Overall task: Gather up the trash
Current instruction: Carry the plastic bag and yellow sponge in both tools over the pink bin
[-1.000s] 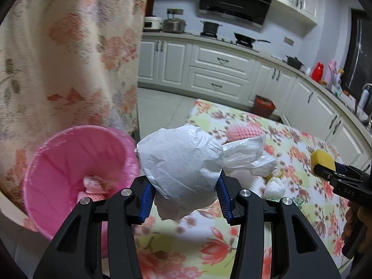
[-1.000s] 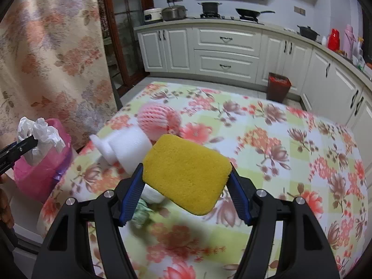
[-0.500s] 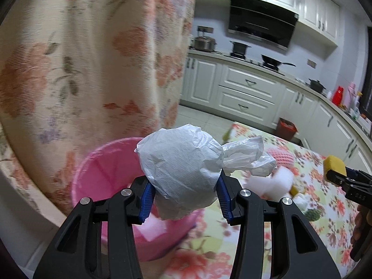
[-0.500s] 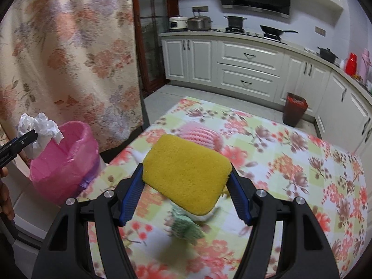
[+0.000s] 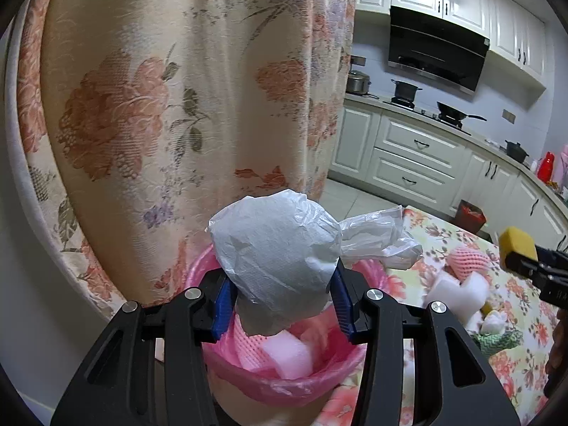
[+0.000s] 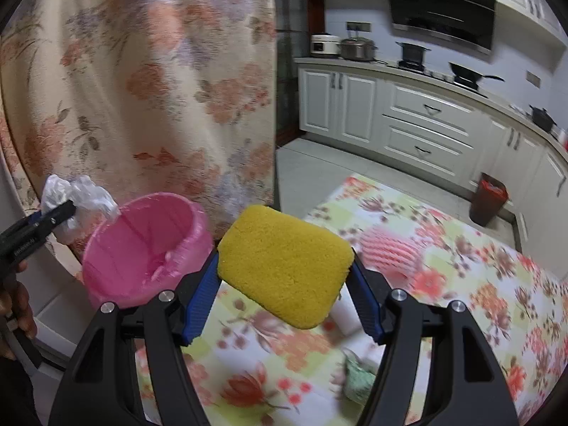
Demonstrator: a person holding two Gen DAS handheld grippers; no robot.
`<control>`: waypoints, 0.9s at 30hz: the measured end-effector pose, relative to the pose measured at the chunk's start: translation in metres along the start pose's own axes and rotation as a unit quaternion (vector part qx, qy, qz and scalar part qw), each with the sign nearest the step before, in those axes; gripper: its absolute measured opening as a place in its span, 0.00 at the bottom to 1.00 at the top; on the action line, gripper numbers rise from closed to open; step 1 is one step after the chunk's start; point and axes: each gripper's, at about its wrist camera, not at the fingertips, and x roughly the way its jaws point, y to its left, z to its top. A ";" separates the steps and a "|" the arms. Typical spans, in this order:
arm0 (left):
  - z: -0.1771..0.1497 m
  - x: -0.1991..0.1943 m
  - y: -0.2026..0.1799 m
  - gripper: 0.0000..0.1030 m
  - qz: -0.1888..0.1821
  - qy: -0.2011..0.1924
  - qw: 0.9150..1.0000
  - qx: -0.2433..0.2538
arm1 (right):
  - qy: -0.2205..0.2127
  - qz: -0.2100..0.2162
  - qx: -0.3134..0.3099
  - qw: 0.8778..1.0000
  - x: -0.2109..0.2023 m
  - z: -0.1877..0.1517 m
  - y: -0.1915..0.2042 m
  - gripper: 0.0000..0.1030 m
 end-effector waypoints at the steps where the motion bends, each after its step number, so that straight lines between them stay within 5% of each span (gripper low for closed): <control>1: 0.000 0.000 0.000 0.43 0.001 0.001 1.000 -0.001 | -0.001 0.004 -0.003 1.000 0.002 0.002 0.005 0.64; 27: 0.000 0.022 0.028 0.43 0.025 0.013 1.000 0.007 | 0.015 0.102 -0.061 0.993 0.062 0.061 0.106 0.64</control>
